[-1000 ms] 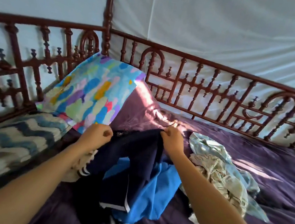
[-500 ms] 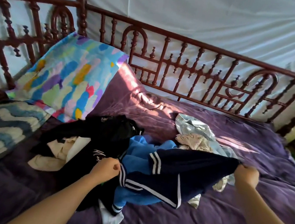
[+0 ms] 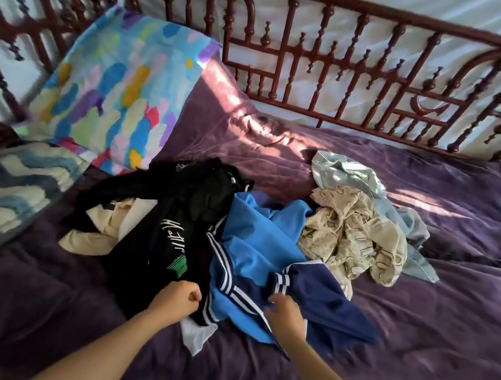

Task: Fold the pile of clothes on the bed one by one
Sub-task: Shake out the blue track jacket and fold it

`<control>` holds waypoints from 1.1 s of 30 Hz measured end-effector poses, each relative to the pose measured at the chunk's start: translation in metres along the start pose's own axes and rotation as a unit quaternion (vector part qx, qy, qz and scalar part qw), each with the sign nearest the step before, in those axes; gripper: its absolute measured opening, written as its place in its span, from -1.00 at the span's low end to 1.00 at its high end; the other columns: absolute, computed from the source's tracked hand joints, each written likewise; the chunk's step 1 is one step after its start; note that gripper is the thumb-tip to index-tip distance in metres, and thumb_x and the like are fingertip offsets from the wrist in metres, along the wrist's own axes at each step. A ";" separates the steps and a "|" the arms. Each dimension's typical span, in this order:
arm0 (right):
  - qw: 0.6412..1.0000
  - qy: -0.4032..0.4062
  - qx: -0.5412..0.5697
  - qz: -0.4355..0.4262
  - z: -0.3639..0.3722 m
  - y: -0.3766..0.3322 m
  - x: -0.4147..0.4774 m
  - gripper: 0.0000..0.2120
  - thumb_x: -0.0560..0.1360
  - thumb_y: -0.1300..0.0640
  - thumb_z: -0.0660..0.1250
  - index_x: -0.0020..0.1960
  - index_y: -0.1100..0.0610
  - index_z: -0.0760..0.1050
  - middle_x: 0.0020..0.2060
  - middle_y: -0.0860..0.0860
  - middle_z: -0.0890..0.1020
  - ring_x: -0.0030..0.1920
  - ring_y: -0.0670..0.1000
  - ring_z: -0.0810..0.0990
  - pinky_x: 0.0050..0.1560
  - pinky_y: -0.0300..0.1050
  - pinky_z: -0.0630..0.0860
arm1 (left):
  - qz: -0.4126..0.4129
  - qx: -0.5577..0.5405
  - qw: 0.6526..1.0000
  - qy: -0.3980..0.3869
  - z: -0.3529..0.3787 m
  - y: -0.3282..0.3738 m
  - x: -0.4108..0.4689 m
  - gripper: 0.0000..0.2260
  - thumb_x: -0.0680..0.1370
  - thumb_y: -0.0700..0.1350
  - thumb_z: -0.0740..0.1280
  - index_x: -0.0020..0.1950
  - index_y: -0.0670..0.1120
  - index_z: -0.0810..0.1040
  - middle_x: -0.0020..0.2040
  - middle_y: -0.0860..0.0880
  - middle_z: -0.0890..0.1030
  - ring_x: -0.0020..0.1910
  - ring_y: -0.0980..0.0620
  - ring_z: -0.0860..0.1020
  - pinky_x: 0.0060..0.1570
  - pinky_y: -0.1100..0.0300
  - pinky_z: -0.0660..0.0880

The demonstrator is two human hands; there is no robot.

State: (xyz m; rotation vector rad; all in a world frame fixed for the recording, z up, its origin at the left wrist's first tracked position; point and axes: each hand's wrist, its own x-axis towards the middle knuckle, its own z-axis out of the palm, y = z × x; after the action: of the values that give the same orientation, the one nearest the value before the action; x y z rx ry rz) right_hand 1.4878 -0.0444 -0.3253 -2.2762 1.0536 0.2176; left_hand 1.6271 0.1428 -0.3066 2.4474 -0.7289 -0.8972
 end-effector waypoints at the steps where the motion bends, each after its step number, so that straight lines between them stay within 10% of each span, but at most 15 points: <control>1: 1.000 -0.007 -0.011 -0.015 0.007 -0.011 0.003 -0.79 0.50 0.15 0.22 0.10 0.15 0.51 0.10 0.08 0.53 0.19 0.11 0.46 -0.12 -0.17 0.24 | -0.009 -0.004 1.000 0.007 -0.001 -0.004 -0.001 -0.84 0.48 -0.19 0.30 0.01 -0.09 0.62 -0.23 0.13 0.54 -0.02 0.06 0.60 0.01 0.21 0.49; 19: 0.984 -0.092 -0.147 0.030 0.072 -0.068 0.062 -0.57 0.52 0.18 0.17 0.37 0.06 0.25 0.31 0.08 0.36 0.34 0.13 0.29 0.26 0.00 0.30 | -0.054 -0.077 0.994 0.050 -0.028 -0.049 0.029 -0.90 0.51 -0.20 0.32 -0.10 -0.06 0.64 -0.26 0.18 0.53 -0.09 0.08 0.59 -0.01 0.20 0.48; 33: 0.987 -0.038 -0.152 0.015 0.051 -0.067 0.073 -0.76 0.50 0.15 0.18 0.14 0.14 0.47 0.09 0.09 0.57 0.17 0.12 0.49 -0.02 -0.10 0.31 | -0.024 -0.104 0.994 0.007 -0.029 -0.062 0.062 -0.69 0.51 -0.19 0.31 -0.30 0.21 0.42 -0.29 0.21 0.52 -0.21 0.23 0.52 -0.13 0.36 0.42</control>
State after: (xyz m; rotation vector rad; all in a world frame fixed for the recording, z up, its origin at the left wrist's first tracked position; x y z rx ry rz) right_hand 1.5909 -0.0271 -0.3633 -2.5004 1.0752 0.5038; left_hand 1.7074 0.1588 -0.3487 2.2930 -0.5435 -0.9229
